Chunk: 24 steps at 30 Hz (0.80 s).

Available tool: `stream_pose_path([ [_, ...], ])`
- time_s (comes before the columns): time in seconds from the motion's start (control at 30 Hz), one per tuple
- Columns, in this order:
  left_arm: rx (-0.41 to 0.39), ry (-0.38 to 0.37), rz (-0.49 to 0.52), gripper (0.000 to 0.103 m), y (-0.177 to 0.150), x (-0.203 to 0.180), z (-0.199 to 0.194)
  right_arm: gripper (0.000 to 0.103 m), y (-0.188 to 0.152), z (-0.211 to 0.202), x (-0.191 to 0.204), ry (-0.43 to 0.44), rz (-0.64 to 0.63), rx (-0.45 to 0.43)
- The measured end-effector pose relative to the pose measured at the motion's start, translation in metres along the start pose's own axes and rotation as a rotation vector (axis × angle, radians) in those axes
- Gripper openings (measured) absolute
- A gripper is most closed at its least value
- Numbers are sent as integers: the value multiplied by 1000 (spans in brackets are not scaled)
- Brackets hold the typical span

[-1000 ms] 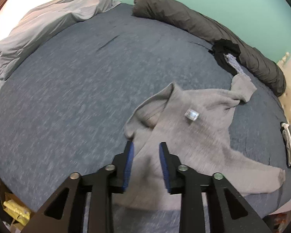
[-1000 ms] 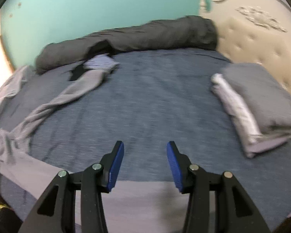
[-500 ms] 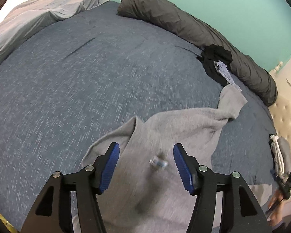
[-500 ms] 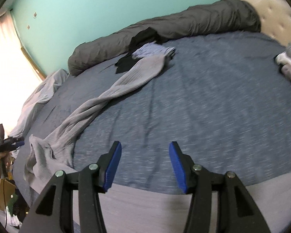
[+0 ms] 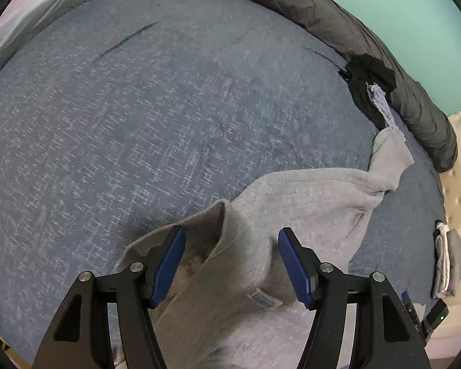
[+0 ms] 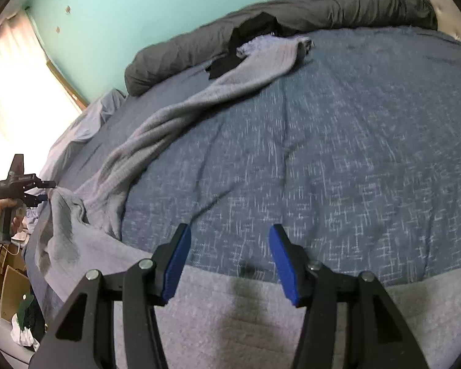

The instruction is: Fold clothes

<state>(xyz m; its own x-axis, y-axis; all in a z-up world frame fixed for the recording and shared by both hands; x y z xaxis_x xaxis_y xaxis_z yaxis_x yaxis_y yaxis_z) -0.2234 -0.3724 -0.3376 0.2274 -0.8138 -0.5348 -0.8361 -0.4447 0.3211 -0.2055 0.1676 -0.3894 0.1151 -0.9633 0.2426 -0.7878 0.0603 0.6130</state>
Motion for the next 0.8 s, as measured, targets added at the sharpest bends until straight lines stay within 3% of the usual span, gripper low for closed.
stream_pose_path([
  [0.1, 4, 3, 13, 64, 0, -2, 8, 54, 3, -4, 0, 29, 13, -21],
  [0.2, -2, 29, 44, 31, -1, -5, 12, 54, 5, -7, 1, 39, 12, -39],
  [0.33, -62, 75, 141, 19, 3, -21, -4, 55, 5, -5, -2, 36, 19, -37],
  [0.6, -358, 135, 284, 18, 27, -66, -101, 55, 5, -9, -3, 60, 38, -44],
  [0.8, -215, 194, 204, 23, 27, -34, -61, 55, 6, -11, -2, 62, 36, -48],
])
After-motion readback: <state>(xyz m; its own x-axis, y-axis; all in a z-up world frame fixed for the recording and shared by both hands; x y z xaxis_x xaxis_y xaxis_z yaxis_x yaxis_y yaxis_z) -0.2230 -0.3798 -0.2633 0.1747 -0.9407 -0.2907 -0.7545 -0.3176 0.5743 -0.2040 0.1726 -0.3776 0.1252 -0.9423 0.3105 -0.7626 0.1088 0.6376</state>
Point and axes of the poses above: each gripper's, at about its wrist camera, not at the fingertips, and z roughly the way its jaws point, x to its left, y to its top, the point moved 4 cm from there along z, roughly the way its jaws point, and after that the axes turned 14 degrees about -y, right-handed, at the moved point
